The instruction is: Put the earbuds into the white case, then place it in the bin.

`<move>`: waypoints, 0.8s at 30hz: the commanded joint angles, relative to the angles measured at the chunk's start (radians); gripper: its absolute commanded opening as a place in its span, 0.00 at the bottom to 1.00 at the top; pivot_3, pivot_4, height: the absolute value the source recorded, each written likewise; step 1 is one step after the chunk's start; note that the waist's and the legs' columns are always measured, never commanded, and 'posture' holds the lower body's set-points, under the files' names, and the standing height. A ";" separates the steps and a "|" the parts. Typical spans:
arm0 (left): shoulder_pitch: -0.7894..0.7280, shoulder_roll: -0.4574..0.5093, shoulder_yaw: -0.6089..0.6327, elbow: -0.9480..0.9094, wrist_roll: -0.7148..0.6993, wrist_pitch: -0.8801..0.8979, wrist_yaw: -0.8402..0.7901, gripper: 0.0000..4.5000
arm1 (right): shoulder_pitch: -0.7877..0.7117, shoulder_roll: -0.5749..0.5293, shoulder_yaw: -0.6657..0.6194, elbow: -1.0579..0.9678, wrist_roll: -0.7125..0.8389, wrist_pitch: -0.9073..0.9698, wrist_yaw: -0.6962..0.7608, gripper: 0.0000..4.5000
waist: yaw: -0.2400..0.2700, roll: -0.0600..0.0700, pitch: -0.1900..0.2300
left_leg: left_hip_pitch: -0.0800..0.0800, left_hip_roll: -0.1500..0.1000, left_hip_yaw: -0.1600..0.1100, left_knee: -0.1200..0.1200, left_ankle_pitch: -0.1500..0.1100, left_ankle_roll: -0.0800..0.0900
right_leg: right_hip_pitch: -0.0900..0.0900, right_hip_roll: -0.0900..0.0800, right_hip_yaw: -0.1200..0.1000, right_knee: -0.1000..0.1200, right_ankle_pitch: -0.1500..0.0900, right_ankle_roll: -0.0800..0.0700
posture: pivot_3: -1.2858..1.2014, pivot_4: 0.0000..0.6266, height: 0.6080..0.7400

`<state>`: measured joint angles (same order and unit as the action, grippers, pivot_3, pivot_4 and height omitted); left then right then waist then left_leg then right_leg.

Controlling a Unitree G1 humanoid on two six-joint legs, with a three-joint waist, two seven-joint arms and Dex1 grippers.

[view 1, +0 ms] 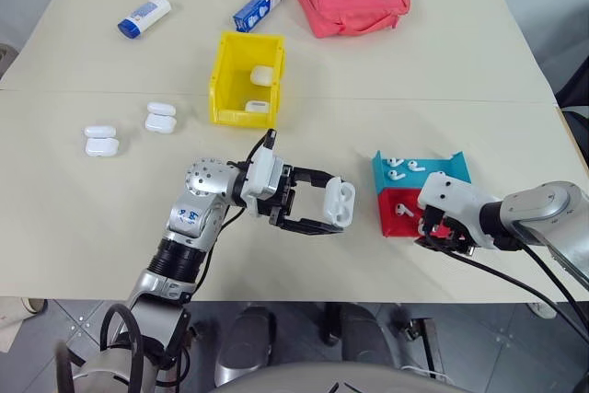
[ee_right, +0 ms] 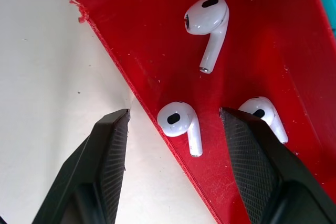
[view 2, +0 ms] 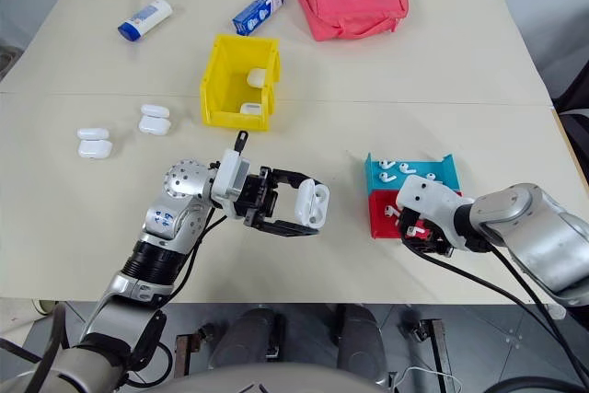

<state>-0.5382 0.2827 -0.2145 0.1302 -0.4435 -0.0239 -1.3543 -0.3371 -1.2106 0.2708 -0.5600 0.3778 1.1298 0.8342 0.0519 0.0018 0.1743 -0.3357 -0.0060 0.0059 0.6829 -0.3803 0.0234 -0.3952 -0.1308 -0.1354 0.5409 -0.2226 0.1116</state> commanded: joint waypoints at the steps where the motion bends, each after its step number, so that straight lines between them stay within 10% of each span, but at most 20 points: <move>1: 0.002 0.000 0.002 -0.036 0.001 -0.004 0.007 0.61 | 0.009 -0.003 -0.007 -0.016 -0.005 -0.012 0.018 0.63 | 0.000 0.000 0.000 | 0.000 0.000 0.000 0.000 0.000 0.000 | 0.000 0.000 0.000 0.000 0.000 0.000 | 0.52 0.24 1.00; 6: 0.001 0.000 0.002 -0.036 0.002 -0.004 0.010 0.61 | 0.017 -0.008 -0.007 -0.019 -0.008 -0.022 0.030 0.49 | 0.000 0.000 0.000 | 0.000 0.000 0.000 0.000 0.000 0.000 | 0.000 0.000 0.000 0.000 0.000 0.000 | 0.52 0.24 1.00; 11: 0.001 -0.001 0.001 -0.036 0.003 -0.006 0.011 0.61 | 0.019 -0.005 -0.003 -0.014 -0.017 -0.029 0.034 0.11 | 0.000 0.000 0.000 | 0.000 0.000 0.000 0.000 0.000 0.000 | 0.000 0.000 0.000 0.000 0.000 0.000 | 0.52 0.24 1.00; 24: -0.021 -0.005 0.019 -0.003 -0.004 -0.013 0.008 0.61 | 0.068 0.032 -0.269 -0.111 0.134 0.014 0.069 0.10 | 0.001 0.000 0.000 | 0.000 0.000 0.000 0.000 0.000 0.000 | 0.000 0.000 0.000 0.000 0.000 0.001 | 0.52 0.24 1.00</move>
<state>-0.5424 0.2830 -0.2105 0.1347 -0.4360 -0.0256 -1.3455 -0.2800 -1.1903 0.1127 -0.6058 0.4489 1.1360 0.8793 0.0529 0.0022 0.1741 -0.3355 -0.0060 0.0061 0.6831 -0.3803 0.0233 -0.3949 -0.1306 -0.1355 0.5410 -0.2222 0.1122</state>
